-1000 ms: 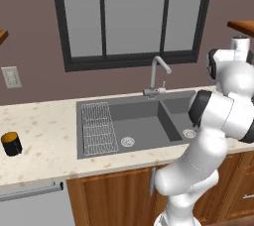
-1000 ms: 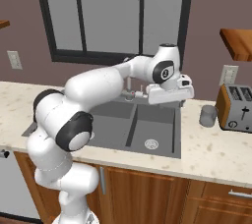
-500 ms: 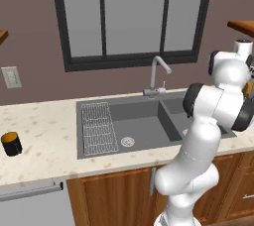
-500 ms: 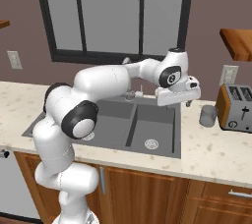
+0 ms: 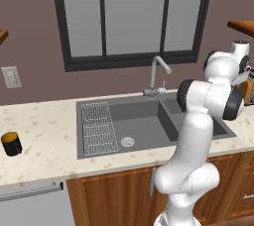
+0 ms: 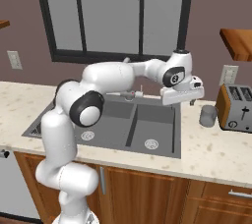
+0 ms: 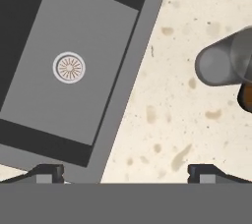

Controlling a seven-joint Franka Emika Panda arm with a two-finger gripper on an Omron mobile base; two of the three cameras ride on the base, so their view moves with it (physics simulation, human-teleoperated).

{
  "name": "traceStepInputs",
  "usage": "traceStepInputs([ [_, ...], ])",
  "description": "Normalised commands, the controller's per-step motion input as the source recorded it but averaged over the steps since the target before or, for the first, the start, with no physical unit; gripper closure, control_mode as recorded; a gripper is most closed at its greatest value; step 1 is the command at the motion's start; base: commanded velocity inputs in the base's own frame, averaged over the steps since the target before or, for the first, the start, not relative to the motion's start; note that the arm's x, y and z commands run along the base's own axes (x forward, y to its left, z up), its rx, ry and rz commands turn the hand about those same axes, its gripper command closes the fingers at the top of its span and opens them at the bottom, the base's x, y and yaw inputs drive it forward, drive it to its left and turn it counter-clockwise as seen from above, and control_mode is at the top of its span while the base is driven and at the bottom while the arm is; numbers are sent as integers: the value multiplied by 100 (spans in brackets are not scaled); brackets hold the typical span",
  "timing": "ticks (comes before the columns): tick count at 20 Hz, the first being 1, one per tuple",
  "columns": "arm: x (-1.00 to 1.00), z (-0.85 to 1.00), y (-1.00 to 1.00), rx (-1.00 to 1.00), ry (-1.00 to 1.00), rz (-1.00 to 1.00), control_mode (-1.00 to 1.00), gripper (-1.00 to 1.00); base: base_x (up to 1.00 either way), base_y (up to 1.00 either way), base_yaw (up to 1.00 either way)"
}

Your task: Place the glass cup in the left basin and the mug in the right basin of the sink.

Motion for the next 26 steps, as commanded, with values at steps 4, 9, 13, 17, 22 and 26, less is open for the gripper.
traceStepInputs([
  [4,18,-10,-26,0,0,0,-100,-100,0,0,0],
  [9,15,-11,-19,1,0,0,-100,-100,0,0,0],
  [13,18,-17,-7,2,-1,0,-100,-100,0,0,0],
  [17,22,-19,-6,1,-2,0,-100,-100,0,0,0],
  [22,24,-15,-12,0,-5,0,-100,-100,0,0,0],
  [26,20,-11,-15,0,-6,0,-100,-100,0,0,0],
])
